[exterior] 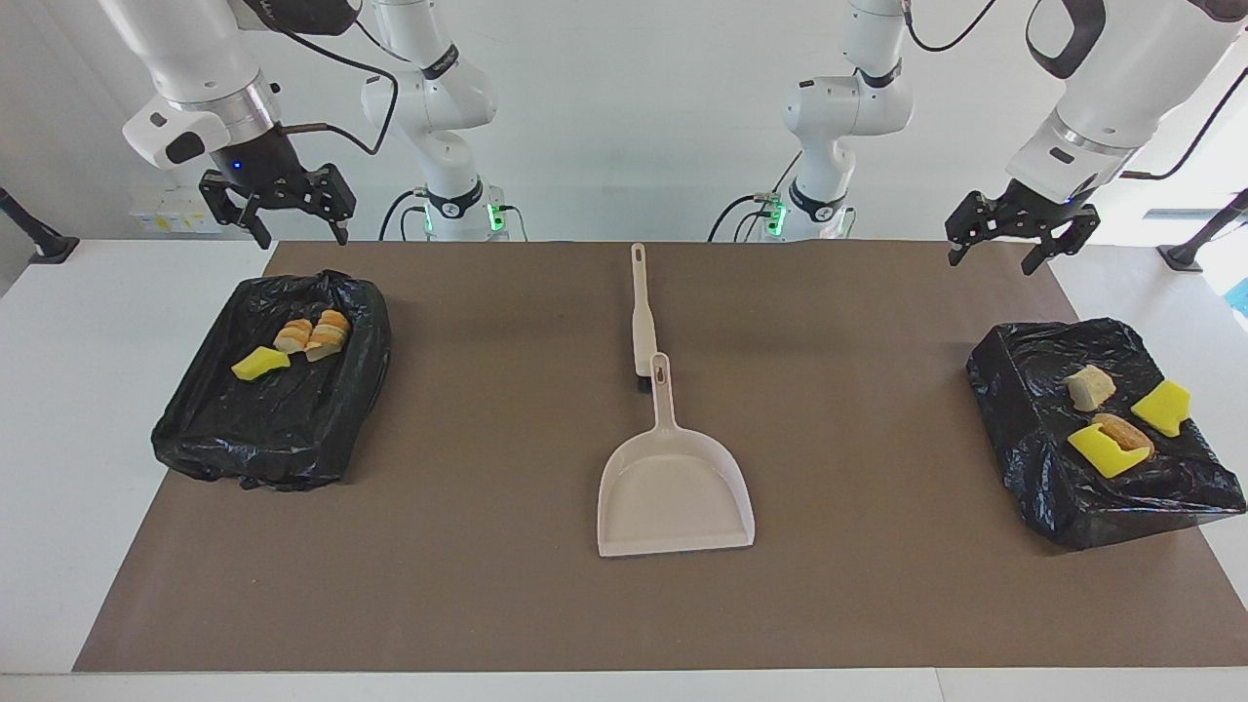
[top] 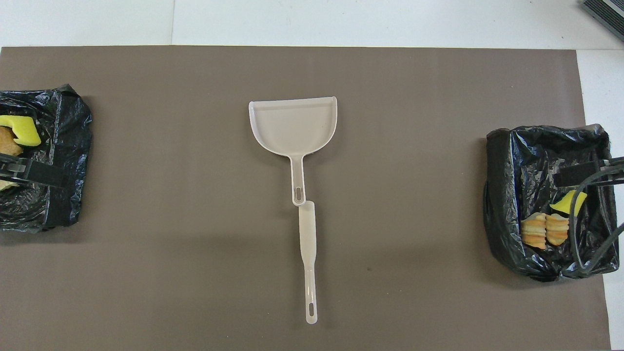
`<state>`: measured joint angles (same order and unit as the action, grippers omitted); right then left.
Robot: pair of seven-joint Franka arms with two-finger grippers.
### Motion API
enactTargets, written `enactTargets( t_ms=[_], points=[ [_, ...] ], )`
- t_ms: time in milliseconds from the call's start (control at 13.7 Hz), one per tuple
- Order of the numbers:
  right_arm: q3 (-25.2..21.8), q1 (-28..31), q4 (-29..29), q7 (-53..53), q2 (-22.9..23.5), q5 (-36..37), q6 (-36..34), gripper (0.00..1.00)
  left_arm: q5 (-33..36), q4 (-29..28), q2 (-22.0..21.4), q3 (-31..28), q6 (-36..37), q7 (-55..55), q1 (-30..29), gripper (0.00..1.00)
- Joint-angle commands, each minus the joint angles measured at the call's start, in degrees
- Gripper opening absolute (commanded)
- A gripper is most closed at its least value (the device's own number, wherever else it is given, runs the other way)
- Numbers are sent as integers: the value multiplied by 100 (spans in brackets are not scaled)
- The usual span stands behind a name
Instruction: Sweep and dump trash in bin
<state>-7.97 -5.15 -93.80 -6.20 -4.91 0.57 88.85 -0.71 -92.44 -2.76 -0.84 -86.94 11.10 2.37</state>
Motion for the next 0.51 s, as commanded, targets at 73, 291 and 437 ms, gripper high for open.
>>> enactTargets(
  t_ms=[73,291,437],
  points=[
    [6,23,-33,-136,-81,-101,-52,100,-95,279,100,23,222,-177,-35,100],
    [6,23,-33,-136,-81,-101,-52,100,-78,262,92,23,239,-178,-18,100],
    [6,23,-42,-136,-81,-101,-52,100,-43,262,92,23,257,-178,-9,100]
  ],
)
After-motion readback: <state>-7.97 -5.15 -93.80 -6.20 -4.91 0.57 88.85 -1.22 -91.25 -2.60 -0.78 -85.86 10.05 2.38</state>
